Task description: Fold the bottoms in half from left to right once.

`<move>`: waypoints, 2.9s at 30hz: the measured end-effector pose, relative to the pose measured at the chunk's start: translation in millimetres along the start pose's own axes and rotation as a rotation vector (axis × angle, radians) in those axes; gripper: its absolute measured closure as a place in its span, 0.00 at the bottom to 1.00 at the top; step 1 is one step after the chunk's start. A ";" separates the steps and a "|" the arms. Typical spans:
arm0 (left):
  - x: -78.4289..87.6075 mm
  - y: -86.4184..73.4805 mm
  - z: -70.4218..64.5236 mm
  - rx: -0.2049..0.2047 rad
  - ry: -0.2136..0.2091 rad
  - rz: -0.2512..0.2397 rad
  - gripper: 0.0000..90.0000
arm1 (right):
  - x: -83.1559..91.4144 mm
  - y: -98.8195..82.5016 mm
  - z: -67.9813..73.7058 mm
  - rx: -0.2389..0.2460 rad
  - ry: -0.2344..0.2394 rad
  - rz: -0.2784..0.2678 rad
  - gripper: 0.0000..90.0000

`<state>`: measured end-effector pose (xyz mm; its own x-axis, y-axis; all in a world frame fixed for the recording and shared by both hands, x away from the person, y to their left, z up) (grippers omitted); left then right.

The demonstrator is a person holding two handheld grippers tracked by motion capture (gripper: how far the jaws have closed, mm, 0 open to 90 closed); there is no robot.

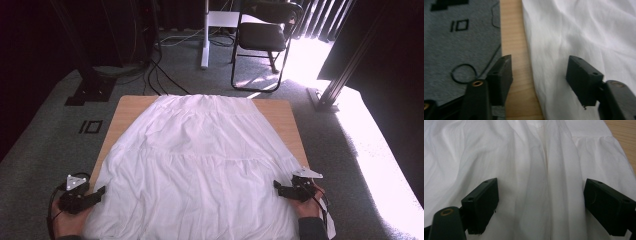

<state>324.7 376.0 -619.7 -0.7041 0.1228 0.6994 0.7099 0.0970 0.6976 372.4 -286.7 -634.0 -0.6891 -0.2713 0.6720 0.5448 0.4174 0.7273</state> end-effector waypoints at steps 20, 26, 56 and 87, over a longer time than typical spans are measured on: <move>7.7 10.2 10.3 -0.055 0.099 0.023 1.00 | 0.7 -0.3 0.8 -0.009 -0.007 0.001 0.16; 35.1 32.6 35.2 -0.023 0.149 -0.059 1.00 | 1.5 -0.4 3.9 -0.017 -0.015 0.002 0.16; 75.7 131.8 -222.5 -0.327 -0.527 -0.170 1.00 | 1.7 -0.2 5.7 -0.015 -0.012 0.001 0.16; -4.8 88.3 -470.1 -0.650 -0.761 0.059 0.72 | 18.6 10.5 10.9 -0.030 0.023 -0.052 0.49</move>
<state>382.3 -80.3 -488.3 -0.3075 0.7315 0.6086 0.4353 -0.4605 0.7736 360.1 -277.9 -615.4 -0.7059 -0.3123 0.6358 0.5225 0.3763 0.7651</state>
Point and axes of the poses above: each handheld gripper's, and its own axes: x roughly backward along the jaws, y roughly out of its top, z roughly to its left, the point moved 10 cm from there along -x, roughly forward along the jaws, and after that the axes turned 12 degrees about x, right-handed, at the moved point
